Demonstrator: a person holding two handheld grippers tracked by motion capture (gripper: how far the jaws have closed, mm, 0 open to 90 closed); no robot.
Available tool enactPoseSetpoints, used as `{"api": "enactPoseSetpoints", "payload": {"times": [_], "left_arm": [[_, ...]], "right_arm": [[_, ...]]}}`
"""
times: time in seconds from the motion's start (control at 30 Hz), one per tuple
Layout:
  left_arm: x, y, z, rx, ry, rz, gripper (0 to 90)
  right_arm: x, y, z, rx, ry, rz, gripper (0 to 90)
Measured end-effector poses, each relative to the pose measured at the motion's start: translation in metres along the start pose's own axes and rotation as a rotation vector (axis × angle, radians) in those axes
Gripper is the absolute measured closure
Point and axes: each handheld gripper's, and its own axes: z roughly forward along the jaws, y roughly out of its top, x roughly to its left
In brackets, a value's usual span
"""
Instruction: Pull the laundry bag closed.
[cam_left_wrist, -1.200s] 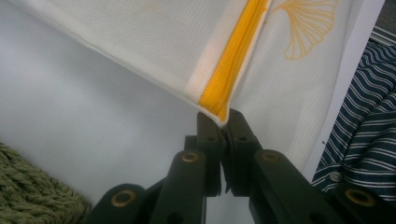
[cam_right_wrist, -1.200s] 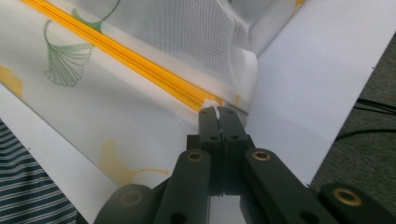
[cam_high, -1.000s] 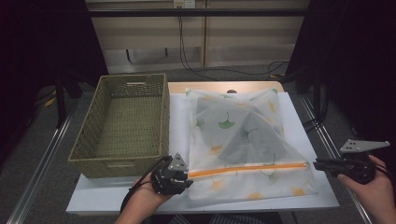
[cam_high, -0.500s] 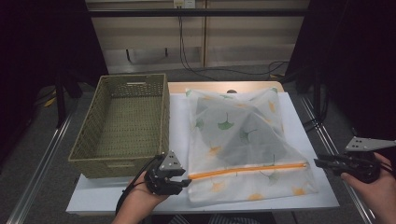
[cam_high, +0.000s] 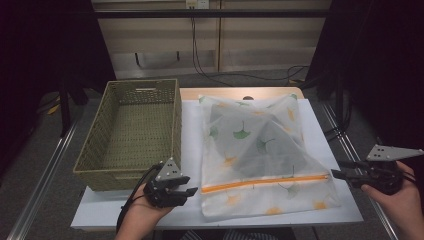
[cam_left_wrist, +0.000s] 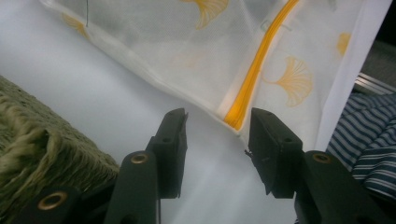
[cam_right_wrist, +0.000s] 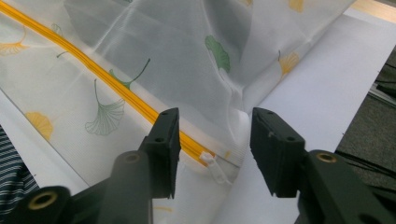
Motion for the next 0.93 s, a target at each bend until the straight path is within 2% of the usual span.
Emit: {"api": "enactPoseSetpoints", "payload": {"times": [0.07,0.13,0.2,0.27,0.33,0.37,0.43,0.47,0.53,0.63,0.77,0.93], "left_arm": [[0.002,-0.003,0.0,-0.024,0.004,-0.009,54.3],[0.004,-0.004,-0.001,-0.035,-0.017,-0.022,53.8],[0.004,-0.004,-0.002,-0.048,-0.002,-0.03,52.4],[0.003,-0.003,-0.003,-0.049,-0.007,-0.029,52.3],[0.004,-0.004,-0.003,-0.05,-0.007,-0.03,52.1],[0.005,-0.004,-0.003,-0.044,-0.006,-0.031,52.2],[0.006,-0.005,-0.002,-0.06,-0.007,-0.038,52.1],[0.007,-0.005,-0.003,-0.047,0.0,-0.035,52.2],[0.008,-0.006,-0.003,-0.061,-0.007,-0.043,52.2],[0.009,-0.006,-0.003,-0.048,0.002,-0.046,52.2],[0.01,-0.007,-0.002,-0.052,-0.007,-0.048,52.0],[0.011,-0.006,-0.005,-0.054,0.004,-0.046,51.1]], "right_arm": [[0.0,-0.002,0.001,-0.014,0.012,-0.01,46.2],[0.0,-0.005,0.002,-0.03,0.01,-0.019,42.0],[-0.001,-0.007,0.004,-0.047,0.013,-0.015,39.2],[0.0,-0.009,0.005,-0.076,0.026,-0.024,35.9],[0.0,-0.01,0.008,-0.081,0.017,-0.025,35.8],[0.0,-0.011,0.009,-0.086,0.029,-0.029,35.7],[0.0,-0.013,0.011,-0.106,0.029,-0.04,34.2],[0.0,-0.014,0.013,-0.113,0.027,-0.042,33.5],[0.0,-0.015,0.014,-0.12,0.025,-0.043,33.1],[0.001,-0.015,0.015,-0.122,0.019,-0.046,33.0],[0.001,-0.015,0.015,-0.121,0.017,-0.048,33.7],[0.003,-0.015,0.013,-0.119,0.02,-0.056,35.6]]}}
